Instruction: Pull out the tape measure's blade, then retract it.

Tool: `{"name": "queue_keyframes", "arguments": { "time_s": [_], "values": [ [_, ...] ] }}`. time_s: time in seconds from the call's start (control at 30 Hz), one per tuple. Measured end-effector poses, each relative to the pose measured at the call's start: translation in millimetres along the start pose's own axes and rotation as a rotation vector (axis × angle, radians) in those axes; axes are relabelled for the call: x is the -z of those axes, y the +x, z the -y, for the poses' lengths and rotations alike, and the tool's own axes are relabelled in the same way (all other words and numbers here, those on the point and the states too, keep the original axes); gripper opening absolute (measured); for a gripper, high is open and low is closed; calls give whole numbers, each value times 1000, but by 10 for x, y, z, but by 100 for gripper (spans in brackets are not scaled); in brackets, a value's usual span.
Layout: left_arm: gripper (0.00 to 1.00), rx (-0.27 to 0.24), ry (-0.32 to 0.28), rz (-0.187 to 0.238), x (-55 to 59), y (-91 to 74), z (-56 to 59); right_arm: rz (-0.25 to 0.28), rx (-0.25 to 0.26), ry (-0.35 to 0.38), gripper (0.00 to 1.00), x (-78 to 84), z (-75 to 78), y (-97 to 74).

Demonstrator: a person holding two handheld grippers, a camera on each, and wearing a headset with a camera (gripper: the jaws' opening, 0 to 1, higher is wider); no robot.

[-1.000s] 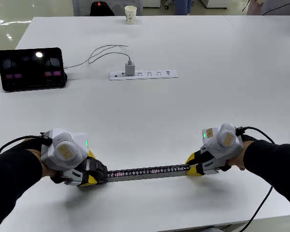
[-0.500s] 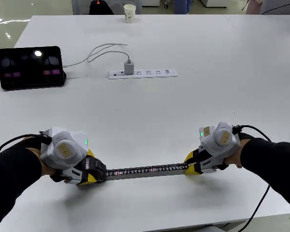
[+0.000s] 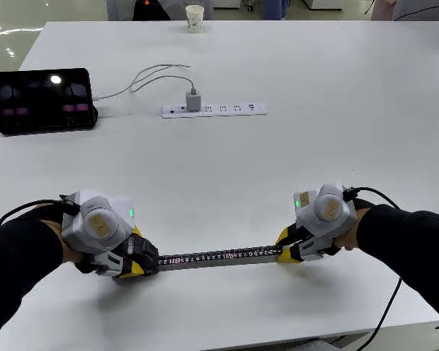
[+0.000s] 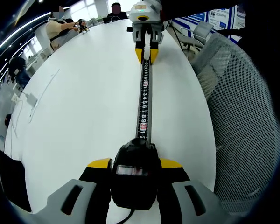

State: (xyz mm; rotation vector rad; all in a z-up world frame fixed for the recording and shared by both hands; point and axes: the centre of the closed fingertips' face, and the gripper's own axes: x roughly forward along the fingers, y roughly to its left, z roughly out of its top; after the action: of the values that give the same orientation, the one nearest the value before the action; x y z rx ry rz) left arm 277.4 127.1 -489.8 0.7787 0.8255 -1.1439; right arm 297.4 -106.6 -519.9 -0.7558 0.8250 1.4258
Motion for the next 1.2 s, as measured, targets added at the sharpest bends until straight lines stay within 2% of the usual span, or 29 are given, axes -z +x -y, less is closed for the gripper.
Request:
{"name": "queue_keyframes", "arguments": {
  "time_s": [0.27, 0.37, 0.47, 0.67, 0.8, 0.9, 0.97, 1.03, 1.1, 1.2],
  "values": [
    [32, 4, 3, 2, -2, 0, 1, -17, 0, -1, 12, -3, 1, -1],
    [32, 3, -4, 1, 0, -8, 3, -35, 18, -40, 12, -6, -6, 12],
    [32, 8, -26, 2, 10, -34, -11, -40, 8, -50, 12, -1, -1, 9],
    [36, 3, -55, -8, 95, -117, -38, -56, 10, -75, 13, -6, -21, 4],
    [42, -13, -117, 7, 141, -184, -88, -60, 17, -63, 15, -20, -25, -8],
    [47, -24, -212, 27, 180, -249, -119, -43, 37, -49, 15, -58, -26, -53],
    [49, -36, -245, 41, 192, -288, -141, -36, 48, -45, 15, -72, -28, -83],
    [51, -49, -271, 56, 206, -334, -162, -22, 75, -37, 16, -90, 3, -125],
    [53, -62, -330, 84, 199, -380, -177, -9, 116, -7, 19, -98, 56, -175],
    [58, -91, -368, 112, 215, -459, -226, 16, 133, 36, 20, -111, 62, -239]
  ]
}}
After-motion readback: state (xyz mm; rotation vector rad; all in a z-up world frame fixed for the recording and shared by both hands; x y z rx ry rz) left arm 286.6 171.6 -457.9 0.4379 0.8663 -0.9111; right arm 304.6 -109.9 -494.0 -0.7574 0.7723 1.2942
